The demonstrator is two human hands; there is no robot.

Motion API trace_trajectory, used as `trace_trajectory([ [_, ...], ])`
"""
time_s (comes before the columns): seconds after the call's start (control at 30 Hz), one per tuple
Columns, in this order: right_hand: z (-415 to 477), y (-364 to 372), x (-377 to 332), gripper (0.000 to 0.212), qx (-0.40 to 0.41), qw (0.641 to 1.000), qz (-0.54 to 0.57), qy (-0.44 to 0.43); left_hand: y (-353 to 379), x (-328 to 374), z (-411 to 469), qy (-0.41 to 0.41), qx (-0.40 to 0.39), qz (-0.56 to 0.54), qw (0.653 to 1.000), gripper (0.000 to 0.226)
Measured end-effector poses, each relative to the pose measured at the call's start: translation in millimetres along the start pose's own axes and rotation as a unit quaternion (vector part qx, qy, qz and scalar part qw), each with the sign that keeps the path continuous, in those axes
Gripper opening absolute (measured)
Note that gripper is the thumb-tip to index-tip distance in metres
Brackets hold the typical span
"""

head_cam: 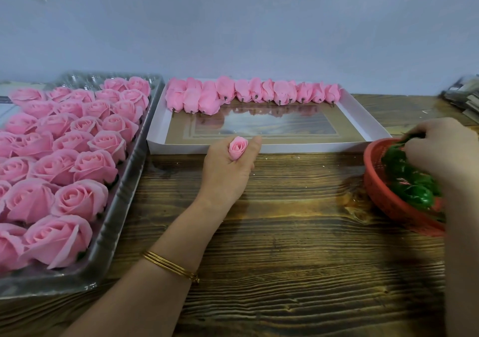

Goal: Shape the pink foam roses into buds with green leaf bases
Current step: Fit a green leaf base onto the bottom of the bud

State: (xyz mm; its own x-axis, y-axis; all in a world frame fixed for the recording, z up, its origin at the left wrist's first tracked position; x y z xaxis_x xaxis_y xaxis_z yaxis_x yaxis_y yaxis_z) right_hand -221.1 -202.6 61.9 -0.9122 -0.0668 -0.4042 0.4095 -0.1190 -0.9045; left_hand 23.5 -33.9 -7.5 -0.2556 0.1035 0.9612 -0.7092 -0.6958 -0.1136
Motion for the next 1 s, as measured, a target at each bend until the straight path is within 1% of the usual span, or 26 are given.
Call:
trace_trajectory([
  [0.07, 4, -1, 3, 0.031, -0.001, 1.0, 0.008, 0.005, 0, -1, 0, 0.0, -0.002, 0.002, 1.0, 0.044],
  [0.17, 8, -1, 7, 0.039, 0.007, 1.0, 0.02, 0.016, 0, -2, 1, -0.002, -0.004, 0.0, 1.0, 0.042],
  [0.2, 9, -1, 8, 0.038, 0.011, 0.999, 0.029, 0.021, 0, -2, 0, -0.003, -0.005, 0.0, 1.0, 0.041],
  [0.3, 14, -1, 15, 0.031, 0.03, 0.997, 0.063, 0.031, 0, -2, 1, -0.004, -0.007, -0.003, 1.0, 0.038],
  [0.4, 16, 1, 19, 0.024, 0.04, 0.998, 0.055, 0.018, 0, -1, 1, -0.003, -0.009, -0.004, 1.0, 0.038],
  [0.47, 18, 2, 22, 0.026, 0.047, 0.998, 0.051, 0.009, 1, -1, 1, 0.0, -0.011, -0.005, 1.0, 0.039],
  [0.5, 19, 1, 22, 0.023, 0.051, 0.997, 0.053, 0.002, 1, -1, 1, -0.001, -0.01, -0.006, 1.0, 0.04],
  [0.57, 19, 1, 20, 0.011, 0.059, 0.996, 0.064, -0.014, 0, -2, 2, -0.007, -0.007, -0.01, 1.0, 0.04],
  [0.63, 17, -1, 13, 0.01, 0.065, 0.992, 0.102, -0.031, 0, -3, 2, -0.017, -0.005, -0.02, 1.0, 0.036],
  [0.67, 13, -4, 6, 0.007, 0.069, 0.987, 0.141, -0.042, 0, -3, 2, -0.023, -0.003, -0.028, 0.999, 0.035],
  [0.7, 6, -6, -3, 0.007, 0.06, 0.977, 0.198, -0.047, 0, -4, 3, -0.028, 0.0, -0.04, 0.999, 0.034],
  [0.73, -1, -6, -14, 0.011, 0.032, 0.959, 0.277, -0.043, 1, -4, 3, -0.034, 0.004, -0.052, 0.998, 0.034],
  [0.77, -8, -3, -24, 0.014, -0.012, 0.93, 0.367, -0.028, 1, -4, 4, -0.04, 0.007, -0.064, 0.997, 0.034],
  [0.83, -24, 11, -50, 0.022, -0.131, 0.843, 0.522, 0.004, 1, -5, 5, -0.056, 0.011, -0.081, 0.995, 0.035],
  [0.87, -34, 20, -63, 0.026, -0.185, 0.8, 0.571, 0.018, 1, -6, 5, -0.067, 0.01, -0.088, 0.994, 0.035],
  [0.9, -44, 28, -75, 0.028, -0.228, 0.768, 0.597, 0.033, 0, -6, 5, -0.079, 0.008, -0.098, 0.992, 0.036],
  [0.93, -53, 36, -84, 0.03, -0.261, 0.75, 0.606, 0.048, 0, -7, 5, -0.09, 0.006, -0.111, 0.99, 0.037],
  [1.0, -68, 54, -95, 0.033, -0.315, 0.733, 0.599, 0.071, -1, -7, 5, -0.104, 0.005, -0.141, 0.985, 0.039],
])
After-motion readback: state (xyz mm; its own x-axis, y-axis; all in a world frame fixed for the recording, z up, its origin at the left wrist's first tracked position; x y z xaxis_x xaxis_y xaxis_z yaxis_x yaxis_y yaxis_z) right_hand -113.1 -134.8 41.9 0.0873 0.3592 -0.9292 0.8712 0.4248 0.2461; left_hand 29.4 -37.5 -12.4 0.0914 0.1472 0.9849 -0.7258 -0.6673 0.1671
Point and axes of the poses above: each hand's wrist, its own z-axis towards the middle knuckle, its own y-axis out of the palm, x = y × z, the point moved 5 cm from there along z, towards the middle knuckle, and after that the axes turned 4 degrees about y, right-handed, at the moved point
